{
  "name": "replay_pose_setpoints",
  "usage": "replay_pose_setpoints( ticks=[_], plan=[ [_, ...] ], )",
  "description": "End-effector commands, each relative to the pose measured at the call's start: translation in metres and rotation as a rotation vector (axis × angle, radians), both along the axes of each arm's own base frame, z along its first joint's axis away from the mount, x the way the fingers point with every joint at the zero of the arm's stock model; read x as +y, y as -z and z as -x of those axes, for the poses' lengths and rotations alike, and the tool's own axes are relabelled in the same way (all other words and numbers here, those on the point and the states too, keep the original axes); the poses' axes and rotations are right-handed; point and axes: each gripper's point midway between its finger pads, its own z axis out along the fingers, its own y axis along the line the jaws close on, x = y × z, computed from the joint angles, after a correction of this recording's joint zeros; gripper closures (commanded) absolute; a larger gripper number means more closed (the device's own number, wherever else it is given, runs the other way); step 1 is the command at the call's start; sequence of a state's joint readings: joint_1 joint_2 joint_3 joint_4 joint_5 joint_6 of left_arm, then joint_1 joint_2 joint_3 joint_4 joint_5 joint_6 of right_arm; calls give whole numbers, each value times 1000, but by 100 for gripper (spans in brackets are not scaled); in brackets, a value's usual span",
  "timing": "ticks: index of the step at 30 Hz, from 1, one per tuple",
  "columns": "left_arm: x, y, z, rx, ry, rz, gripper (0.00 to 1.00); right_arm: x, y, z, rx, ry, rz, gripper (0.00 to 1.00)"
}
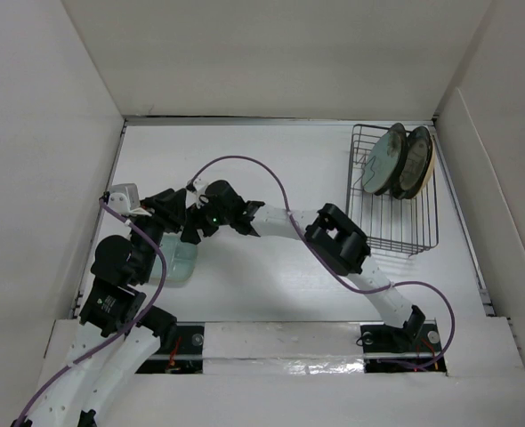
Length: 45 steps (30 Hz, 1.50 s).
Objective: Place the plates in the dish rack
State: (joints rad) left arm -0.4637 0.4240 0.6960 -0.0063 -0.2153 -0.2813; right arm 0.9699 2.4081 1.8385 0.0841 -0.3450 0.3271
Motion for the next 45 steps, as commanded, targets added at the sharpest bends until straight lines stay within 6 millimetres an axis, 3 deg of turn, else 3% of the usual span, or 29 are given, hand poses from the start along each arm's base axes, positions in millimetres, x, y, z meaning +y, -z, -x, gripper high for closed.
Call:
replay_pose_setpoints(
  ticks=[1, 7, 10, 17, 22, 31, 32, 34, 35, 36, 38, 41, 42, 45],
  plan=[
    [-4, -9, 0, -36, 19, 11, 68, 18, -14, 17, -18, -72, -16, 21],
    [-5, -7, -1, -31, 24, 9, 68, 22, 10, 28, 39, -128, -7, 27],
    [-2, -6, -2, -27, 6, 10, 68, 25, 11, 36, 76, -162, -29, 30],
    [1, -5, -2, -24, -10, 14, 69, 20, 25, 51, 135, -208, -40, 50],
    [0, -6, -2, -30, -7, 15, 69, 16, 34, 63, 190, -235, -46, 56],
    [1, -6, -2, -26, -12, 18, 70, 5, 21, 65, 201, -256, -102, 95],
    [1, -8, -1, -32, -6, 19, 70, 5, 12, 64, 191, -257, -113, 100],
    [2, -9, 0, -38, -10, 20, 70, -4, 6, 55, 194, -217, -129, 100],
    [3, -8, 0, -34, -18, 20, 70, 0, -29, 53, 141, -220, -216, 100],
    [4, -7, -1, -30, -20, 18, 70, -9, -28, 51, 153, -197, -224, 100],
    [2, -9, 1, -39, -6, 21, 70, -14, -62, 40, 119, -155, -303, 100],
    [3, -9, 1, -42, -12, 22, 70, -41, -122, 15, 49, -57, -419, 100],
    [2, -8, 0, -35, -11, 19, 70, -52, -157, 9, 9, -28, -468, 100],
    [3, -12, 2, -47, -10, 19, 70, -90, -194, -17, -24, 92, -519, 100]
  ],
)
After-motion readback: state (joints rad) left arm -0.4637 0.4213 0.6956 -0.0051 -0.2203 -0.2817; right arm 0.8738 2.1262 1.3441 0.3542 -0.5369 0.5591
